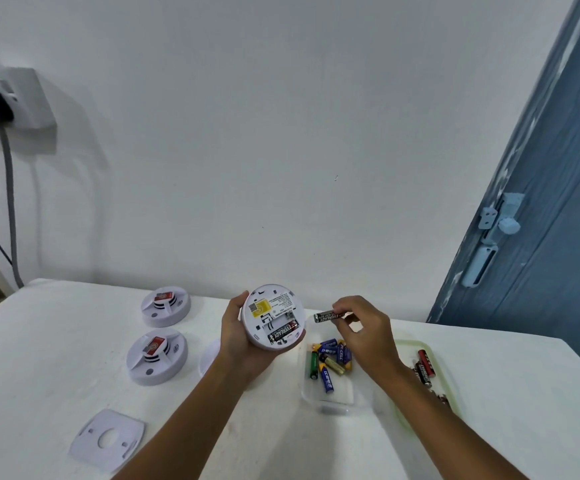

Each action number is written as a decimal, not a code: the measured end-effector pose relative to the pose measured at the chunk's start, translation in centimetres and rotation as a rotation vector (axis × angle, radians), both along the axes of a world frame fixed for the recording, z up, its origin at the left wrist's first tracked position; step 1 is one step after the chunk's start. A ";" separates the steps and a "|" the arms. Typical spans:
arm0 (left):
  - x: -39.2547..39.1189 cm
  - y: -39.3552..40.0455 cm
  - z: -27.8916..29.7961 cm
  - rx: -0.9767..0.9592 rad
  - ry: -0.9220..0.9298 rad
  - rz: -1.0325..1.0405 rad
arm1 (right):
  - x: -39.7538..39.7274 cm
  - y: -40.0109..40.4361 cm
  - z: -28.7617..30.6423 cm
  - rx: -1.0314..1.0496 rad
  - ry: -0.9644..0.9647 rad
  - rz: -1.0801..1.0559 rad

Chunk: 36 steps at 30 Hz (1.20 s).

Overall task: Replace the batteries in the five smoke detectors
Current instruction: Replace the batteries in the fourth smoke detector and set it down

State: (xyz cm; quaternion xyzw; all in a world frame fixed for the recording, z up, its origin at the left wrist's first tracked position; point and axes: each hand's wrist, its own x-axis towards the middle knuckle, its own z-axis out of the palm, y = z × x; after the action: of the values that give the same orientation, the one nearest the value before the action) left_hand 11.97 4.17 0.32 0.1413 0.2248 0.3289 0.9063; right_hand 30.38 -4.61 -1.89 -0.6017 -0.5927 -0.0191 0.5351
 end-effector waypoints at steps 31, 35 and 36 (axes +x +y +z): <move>1.1 -1.6 0.6 0.062 0.019 0.031 | -5.9 -2.2 4.1 -0.008 1.019 0.079; 1.6 -2.0 0.7 0.102 0.045 0.043 | -6.8 -2.6 3.4 -0.056 0.987 0.090; 1.7 -2.0 0.7 0.100 0.050 0.056 | -7.1 -2.7 3.2 -0.058 0.944 0.083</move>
State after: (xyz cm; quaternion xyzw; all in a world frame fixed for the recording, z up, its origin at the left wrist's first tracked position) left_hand 13.65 2.18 1.05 0.1882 0.2343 0.3612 0.8827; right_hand 23.25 -7.27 1.29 -0.5352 -0.3085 0.2946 0.7291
